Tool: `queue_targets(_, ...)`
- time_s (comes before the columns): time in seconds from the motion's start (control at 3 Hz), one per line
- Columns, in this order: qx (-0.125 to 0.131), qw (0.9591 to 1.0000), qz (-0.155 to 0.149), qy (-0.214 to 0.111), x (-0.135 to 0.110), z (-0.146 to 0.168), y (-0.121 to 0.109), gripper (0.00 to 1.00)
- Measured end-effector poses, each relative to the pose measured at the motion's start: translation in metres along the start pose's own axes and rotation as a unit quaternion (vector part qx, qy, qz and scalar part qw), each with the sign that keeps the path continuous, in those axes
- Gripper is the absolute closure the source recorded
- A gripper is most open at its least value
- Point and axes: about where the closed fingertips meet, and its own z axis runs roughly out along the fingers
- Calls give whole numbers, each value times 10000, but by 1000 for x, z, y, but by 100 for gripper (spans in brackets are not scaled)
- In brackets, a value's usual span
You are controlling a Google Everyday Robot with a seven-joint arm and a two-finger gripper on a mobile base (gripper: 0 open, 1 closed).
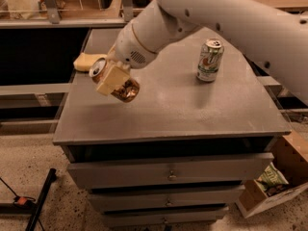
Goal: Knock orange can over
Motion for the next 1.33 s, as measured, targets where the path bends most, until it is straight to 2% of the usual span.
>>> queue_targets(0.33,-89,9926,-10,1207,18,9,-3,100)
queue_targets(0.67,-166,9717,-47,2356,49,16,-3,100)
queue_targets(1.0,-114,9364,-116,3505,84,16,-7,100)
queue_targets(1.33,18,8965,-191,4426,111,5,-15,100)
